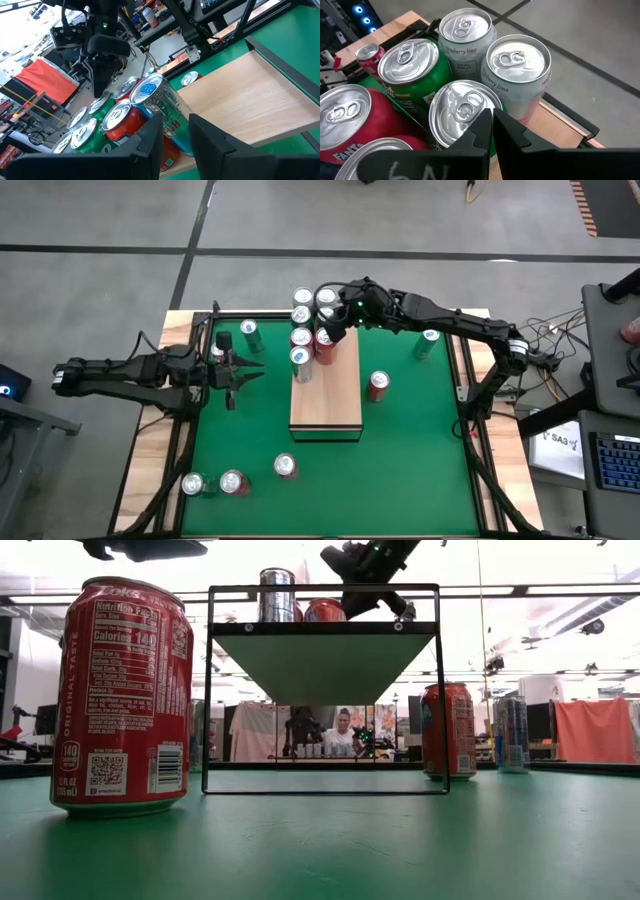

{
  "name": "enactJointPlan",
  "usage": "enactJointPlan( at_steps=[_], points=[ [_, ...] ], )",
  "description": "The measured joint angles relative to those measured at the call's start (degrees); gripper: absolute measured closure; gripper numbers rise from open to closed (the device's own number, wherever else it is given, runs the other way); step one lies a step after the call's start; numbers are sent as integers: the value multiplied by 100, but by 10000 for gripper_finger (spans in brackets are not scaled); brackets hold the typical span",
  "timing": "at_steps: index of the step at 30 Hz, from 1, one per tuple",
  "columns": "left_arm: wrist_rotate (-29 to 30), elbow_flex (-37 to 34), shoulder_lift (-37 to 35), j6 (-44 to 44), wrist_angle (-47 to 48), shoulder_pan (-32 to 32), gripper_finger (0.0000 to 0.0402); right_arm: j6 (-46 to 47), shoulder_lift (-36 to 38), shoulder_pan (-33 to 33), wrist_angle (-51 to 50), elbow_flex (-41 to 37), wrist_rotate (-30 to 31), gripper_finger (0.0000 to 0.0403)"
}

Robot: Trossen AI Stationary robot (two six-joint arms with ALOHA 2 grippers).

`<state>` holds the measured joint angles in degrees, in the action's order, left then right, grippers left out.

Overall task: Place canned beverage on shelf
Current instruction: Put the green can on the shelf, then put the red can on the shelf

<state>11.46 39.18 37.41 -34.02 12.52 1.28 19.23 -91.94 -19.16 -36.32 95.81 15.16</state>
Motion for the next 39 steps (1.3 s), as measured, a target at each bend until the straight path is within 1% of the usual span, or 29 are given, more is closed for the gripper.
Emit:
enactJointPlan(
  at_steps=[10,17,23,27,34,39],
  points=[
    [0,0,0,0,2,0,324,-744,-11,0,190,0,-9,394],
    [0,0,0,0,1,-4,324,-829,47,38,206,114,-4,394],
    [0,0,42,164,-53,-4,324,-785,144,342,-68,476,-12,394],
    [-2,0,158,659,-209,-3,324,-774,176,701,-339,643,-13,394],
    [-4,0,445,2338,-223,39,324,-619,326,1487,-955,710,-13,394],
    [-6,0,592,3146,-207,295,324,-327,407,2103,-1533,709,-13,394]
  ],
)
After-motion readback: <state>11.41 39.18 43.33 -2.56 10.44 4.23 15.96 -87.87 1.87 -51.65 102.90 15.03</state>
